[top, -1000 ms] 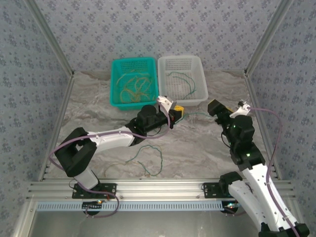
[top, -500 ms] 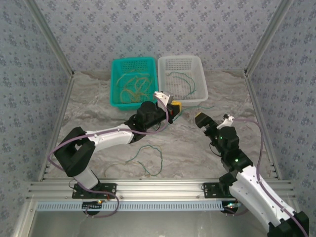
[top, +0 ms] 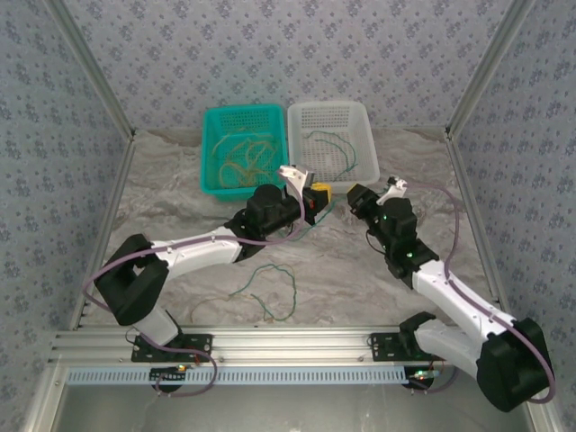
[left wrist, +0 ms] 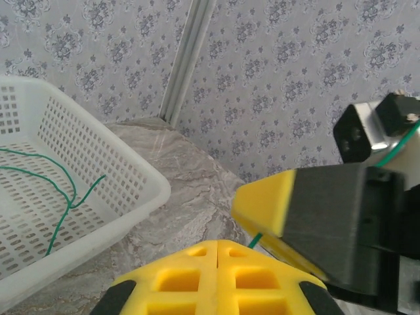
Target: Untangle the cables
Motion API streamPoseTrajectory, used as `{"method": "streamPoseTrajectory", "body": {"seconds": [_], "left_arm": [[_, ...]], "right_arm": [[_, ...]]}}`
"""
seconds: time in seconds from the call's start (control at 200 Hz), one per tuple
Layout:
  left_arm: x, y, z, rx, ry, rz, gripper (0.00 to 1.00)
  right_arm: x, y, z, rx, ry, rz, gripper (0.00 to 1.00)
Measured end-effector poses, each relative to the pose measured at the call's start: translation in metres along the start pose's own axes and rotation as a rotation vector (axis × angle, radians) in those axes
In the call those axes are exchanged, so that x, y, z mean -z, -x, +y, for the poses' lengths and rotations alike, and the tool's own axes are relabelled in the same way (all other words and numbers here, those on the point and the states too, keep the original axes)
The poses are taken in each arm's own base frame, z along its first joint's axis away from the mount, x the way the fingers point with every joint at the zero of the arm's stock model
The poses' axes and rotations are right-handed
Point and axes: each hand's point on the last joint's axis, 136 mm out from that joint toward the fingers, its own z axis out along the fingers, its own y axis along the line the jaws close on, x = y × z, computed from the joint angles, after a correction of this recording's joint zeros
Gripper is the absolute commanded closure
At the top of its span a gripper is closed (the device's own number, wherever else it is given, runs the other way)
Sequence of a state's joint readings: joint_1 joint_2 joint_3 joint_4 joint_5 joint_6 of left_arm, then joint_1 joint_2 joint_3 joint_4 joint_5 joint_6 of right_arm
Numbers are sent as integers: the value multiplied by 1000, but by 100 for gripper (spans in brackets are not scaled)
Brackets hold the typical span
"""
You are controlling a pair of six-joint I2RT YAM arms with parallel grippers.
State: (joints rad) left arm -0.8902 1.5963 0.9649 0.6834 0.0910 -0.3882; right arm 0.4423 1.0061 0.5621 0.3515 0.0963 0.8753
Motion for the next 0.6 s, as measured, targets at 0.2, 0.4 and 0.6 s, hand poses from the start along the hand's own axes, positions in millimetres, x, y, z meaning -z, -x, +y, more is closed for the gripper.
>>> {"method": "streamPoseTrajectory", "body": {"seconds": [0.2,0.4,0.6], "left_arm": [[15,9,8,26,18,-22,100],[47,36,10,37,9,-64,100],[83,38,11,10,26,-52,100]], "right_arm": [[4,8,6,-6,-13,-6,100],[26,27,9,-5,-18,-48,100],[42,33,4,3,-38,-49,100]]}}
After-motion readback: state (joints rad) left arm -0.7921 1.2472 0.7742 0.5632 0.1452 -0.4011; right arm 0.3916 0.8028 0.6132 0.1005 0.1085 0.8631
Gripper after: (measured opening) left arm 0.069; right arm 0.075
